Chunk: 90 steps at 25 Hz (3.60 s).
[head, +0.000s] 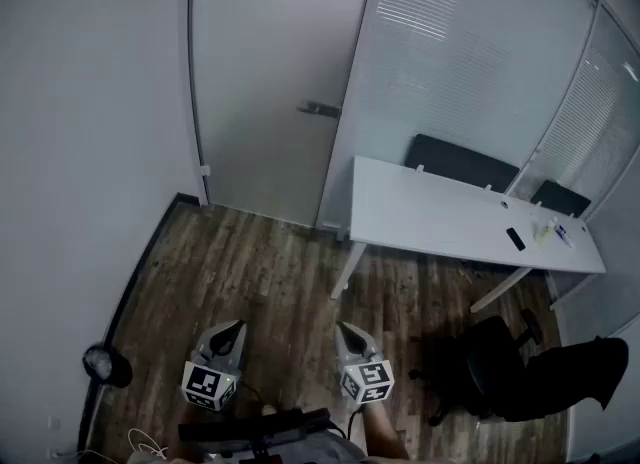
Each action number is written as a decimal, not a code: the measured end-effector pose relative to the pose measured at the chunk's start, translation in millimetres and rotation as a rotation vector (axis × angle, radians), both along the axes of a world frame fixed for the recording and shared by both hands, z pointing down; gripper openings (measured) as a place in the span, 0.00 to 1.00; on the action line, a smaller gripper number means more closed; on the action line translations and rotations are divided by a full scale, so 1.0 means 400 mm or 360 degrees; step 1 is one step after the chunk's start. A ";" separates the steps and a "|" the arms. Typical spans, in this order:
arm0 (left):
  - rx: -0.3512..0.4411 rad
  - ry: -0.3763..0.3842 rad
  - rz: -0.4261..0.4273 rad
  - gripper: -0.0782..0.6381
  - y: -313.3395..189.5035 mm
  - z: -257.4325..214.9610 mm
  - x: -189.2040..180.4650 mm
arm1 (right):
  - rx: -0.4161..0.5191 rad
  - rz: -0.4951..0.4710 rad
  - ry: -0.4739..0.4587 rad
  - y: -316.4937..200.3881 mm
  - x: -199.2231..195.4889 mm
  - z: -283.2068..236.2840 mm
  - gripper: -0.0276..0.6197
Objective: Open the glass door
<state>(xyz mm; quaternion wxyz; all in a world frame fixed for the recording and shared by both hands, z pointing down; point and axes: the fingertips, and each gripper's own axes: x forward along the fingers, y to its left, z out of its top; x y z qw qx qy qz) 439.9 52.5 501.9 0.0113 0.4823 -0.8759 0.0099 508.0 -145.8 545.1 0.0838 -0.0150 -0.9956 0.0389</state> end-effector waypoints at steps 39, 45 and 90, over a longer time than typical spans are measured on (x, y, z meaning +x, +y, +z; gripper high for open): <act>0.0030 -0.0005 -0.0025 0.12 -0.127 0.015 -0.330 | -0.0033 -0.0051 -0.0018 -0.117 -0.349 0.005 0.05; 0.0003 -0.0019 -0.0042 0.11 -0.213 0.017 -0.447 | -0.0053 -0.0083 0.0021 -0.201 -0.478 0.022 0.05; -0.0115 -0.0023 0.0042 0.12 -0.425 0.008 -1.229 | -0.0127 0.0009 0.0062 -0.383 -1.210 0.028 0.05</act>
